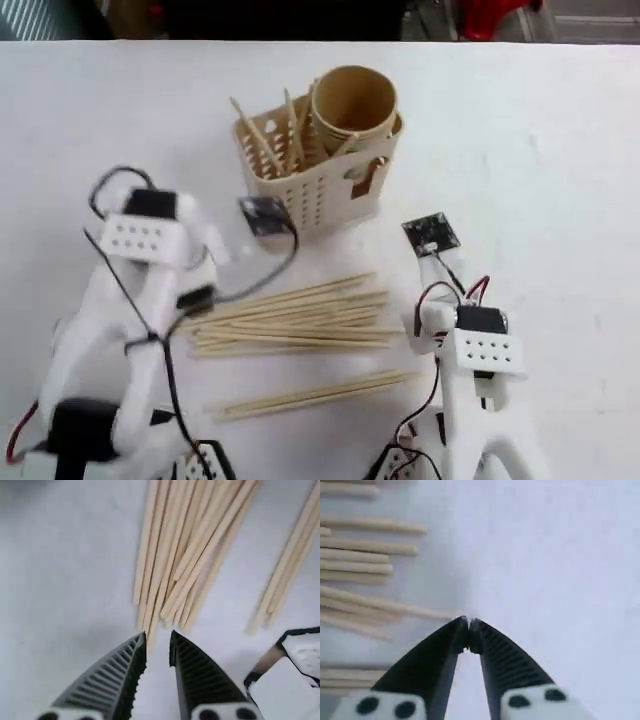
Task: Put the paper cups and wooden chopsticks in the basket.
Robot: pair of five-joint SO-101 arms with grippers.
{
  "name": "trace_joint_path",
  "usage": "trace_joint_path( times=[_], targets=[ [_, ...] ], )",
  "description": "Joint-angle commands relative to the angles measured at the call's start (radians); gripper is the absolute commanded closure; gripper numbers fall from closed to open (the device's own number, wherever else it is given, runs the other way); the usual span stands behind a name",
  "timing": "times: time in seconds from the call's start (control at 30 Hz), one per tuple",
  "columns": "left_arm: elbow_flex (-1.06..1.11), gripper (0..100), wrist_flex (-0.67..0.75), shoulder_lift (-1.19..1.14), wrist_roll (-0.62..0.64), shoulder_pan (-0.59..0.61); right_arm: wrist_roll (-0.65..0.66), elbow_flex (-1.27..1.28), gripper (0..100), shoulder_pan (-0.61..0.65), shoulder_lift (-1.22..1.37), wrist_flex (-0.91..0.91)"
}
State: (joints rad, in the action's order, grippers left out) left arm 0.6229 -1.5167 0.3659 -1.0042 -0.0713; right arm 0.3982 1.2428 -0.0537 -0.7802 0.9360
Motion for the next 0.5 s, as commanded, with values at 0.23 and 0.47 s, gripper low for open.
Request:
trace_joint_path(
  times=[0.23, 0.47],
  targets=[
    [0.272, 86, 0.319, 0.216, 0.127, -0.251, -0.002, 0.146, 98.1, -0.010, -0.292, -0.042],
    [0.313, 86, 0.514, 0.058, 0.126, -0.308, 0.034, 0.292, 98.2, 0.024, -0.613, 0.028]
  ],
)
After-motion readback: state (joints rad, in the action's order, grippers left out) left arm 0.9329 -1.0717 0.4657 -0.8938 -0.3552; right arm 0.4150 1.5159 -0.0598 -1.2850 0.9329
